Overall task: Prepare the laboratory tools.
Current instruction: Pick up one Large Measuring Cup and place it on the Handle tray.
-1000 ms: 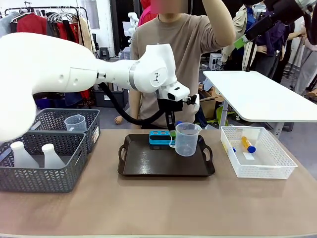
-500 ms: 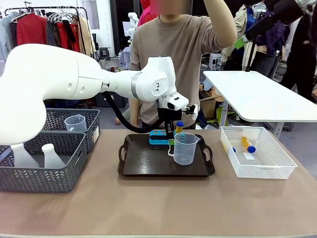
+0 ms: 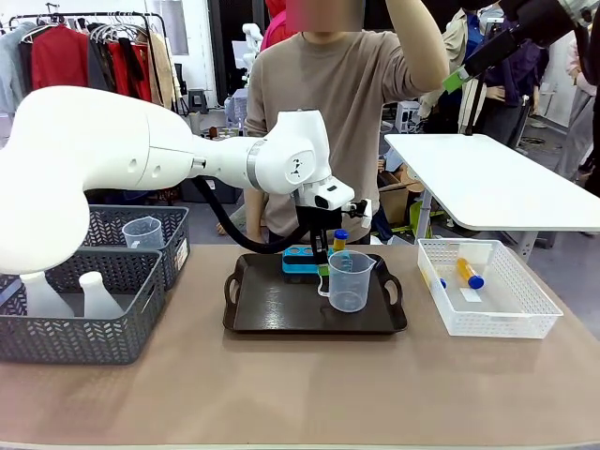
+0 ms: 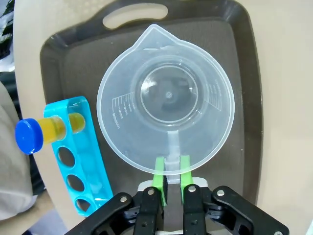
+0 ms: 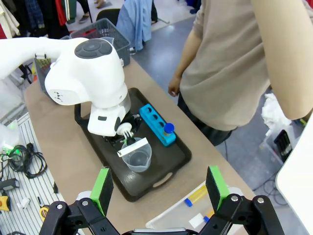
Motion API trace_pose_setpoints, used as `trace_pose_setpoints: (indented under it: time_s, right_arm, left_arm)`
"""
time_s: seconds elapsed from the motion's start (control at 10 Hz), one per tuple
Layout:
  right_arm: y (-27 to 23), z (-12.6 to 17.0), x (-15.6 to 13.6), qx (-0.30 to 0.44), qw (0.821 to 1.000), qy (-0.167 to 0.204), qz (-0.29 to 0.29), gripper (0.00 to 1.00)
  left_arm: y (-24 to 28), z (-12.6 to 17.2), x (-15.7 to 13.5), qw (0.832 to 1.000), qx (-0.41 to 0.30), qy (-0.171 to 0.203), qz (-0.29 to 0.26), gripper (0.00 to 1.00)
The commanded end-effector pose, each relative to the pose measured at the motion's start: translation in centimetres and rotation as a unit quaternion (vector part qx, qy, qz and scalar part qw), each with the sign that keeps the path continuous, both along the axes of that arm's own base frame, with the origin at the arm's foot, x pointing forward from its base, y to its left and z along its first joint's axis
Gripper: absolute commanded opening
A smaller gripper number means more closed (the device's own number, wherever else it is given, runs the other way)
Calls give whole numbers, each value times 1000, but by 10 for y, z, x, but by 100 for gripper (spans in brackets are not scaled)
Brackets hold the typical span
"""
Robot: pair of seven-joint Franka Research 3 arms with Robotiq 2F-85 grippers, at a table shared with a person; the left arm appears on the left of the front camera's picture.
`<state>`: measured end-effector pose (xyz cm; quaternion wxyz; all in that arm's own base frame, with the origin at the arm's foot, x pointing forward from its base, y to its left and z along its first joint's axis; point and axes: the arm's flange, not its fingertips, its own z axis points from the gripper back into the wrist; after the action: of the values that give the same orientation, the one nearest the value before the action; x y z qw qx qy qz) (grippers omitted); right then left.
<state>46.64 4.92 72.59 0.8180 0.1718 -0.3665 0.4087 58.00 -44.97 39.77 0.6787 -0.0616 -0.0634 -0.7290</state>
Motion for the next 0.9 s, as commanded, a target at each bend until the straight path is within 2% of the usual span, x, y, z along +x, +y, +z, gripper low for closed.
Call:
trace_pose_setpoints:
  time_s: [0.0, 0.3, 0.8]
  right_arm:
    - [0, 0, -2, 2, 1000, -1, 1, 100]
    - [0, 0, -2, 2, 1000, -1, 1, 100]
    - [0, 0, -2, 2, 1000, -1, 1, 100]
  left_arm:
    - [4, -2, 1, 1000, -10, 6, -4, 39]
    - [4, 16, -7, 1000, -15, -1, 2, 98]
    - [16, 44, -23, 1000, -18, -1, 21, 100]
